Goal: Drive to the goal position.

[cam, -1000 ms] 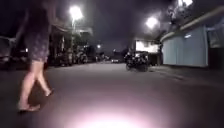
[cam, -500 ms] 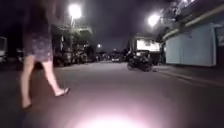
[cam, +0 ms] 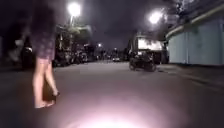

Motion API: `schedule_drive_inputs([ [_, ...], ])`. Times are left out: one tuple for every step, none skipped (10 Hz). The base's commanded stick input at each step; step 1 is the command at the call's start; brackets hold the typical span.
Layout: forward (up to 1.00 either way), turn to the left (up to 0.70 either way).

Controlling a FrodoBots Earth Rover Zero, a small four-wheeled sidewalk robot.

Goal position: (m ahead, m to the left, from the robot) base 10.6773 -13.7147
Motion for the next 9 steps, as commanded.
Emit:
schedule_drive_inputs([
  [1.0, 0.0],
  [1.0, 0.0],
  [1.0, 0.0],
  [1.0, 0.0],
  [1.0, 0.0],
  [1.0, 0.0],
  [1.0, 0.0],
  [1.0, 0.0],
  [1.0, 0.0],
])
